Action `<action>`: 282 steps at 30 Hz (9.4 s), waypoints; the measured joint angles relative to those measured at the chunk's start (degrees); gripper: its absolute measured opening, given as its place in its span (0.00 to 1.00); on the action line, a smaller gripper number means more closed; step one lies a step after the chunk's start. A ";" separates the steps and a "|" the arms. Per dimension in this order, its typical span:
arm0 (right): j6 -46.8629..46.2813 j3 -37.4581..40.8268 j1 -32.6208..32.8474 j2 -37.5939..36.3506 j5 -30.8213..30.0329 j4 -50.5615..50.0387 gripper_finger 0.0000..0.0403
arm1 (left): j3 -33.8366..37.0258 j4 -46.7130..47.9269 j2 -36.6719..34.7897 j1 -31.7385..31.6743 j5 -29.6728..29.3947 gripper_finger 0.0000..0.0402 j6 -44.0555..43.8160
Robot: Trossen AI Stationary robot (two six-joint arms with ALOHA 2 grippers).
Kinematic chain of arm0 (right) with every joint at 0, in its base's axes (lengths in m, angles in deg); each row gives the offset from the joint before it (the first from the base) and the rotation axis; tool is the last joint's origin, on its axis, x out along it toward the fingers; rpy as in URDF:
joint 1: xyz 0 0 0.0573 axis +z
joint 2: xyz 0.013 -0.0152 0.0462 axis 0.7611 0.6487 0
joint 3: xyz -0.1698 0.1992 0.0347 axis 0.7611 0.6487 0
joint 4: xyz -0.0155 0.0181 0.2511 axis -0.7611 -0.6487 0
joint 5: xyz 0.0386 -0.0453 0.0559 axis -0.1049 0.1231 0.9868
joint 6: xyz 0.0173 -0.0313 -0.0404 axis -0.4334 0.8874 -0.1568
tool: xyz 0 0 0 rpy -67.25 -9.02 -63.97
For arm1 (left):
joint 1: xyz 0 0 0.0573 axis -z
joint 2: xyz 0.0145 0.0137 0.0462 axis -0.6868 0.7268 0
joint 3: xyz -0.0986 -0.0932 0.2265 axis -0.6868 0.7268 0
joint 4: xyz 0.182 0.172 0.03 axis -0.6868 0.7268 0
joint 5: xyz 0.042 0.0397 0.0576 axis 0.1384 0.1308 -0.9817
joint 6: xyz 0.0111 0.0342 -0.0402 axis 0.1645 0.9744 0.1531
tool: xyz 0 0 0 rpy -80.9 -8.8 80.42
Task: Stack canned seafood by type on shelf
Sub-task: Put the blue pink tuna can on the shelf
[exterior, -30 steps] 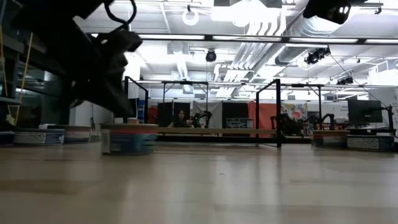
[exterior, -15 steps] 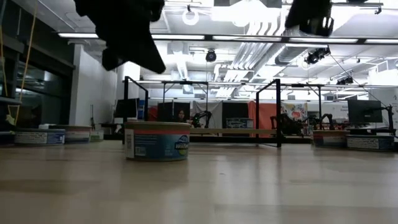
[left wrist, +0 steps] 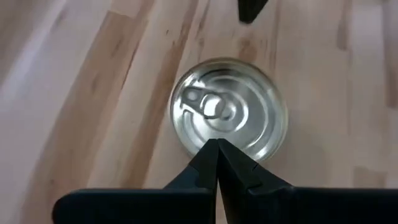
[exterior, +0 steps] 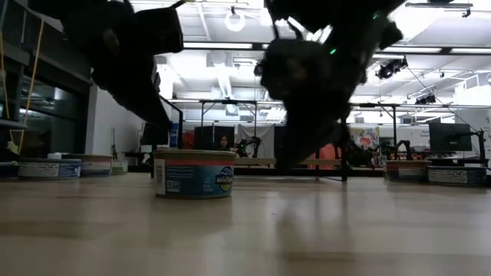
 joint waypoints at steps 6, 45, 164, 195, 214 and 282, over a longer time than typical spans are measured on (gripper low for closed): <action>-1.76 -0.07 -1.16 3.21 0.05 8.30 0.00 | 2.47 -3.16 -0.02 0.24 0.30 0.00 4.77; -1.19 -4.83 -3.82 2.26 2.81 17.02 0.00 | 11.49 -14.96 0.02 0.02 1.92 0.00 10.02; 91.24 -46.29 -21.36 27.49 -37.78 -2.01 0.51 | -22.43 23.29 -43.58 -1.69 -28.84 0.00 11.00; 83.79 -46.31 -21.44 27.48 -34.78 -2.02 0.81 | -22.43 23.36 -43.58 -1.68 -30.25 0.00 9.62; 78.00 -46.38 -22.14 26.34 -31.16 -12.22 0.86 | -22.43 23.40 -43.58 -1.70 -30.25 0.00 9.70; 2.53 -46.23 -25.99 27.03 -9.46 -5.45 0.00 | -22.43 23.81 -43.58 -1.68 -30.29 0.00 9.70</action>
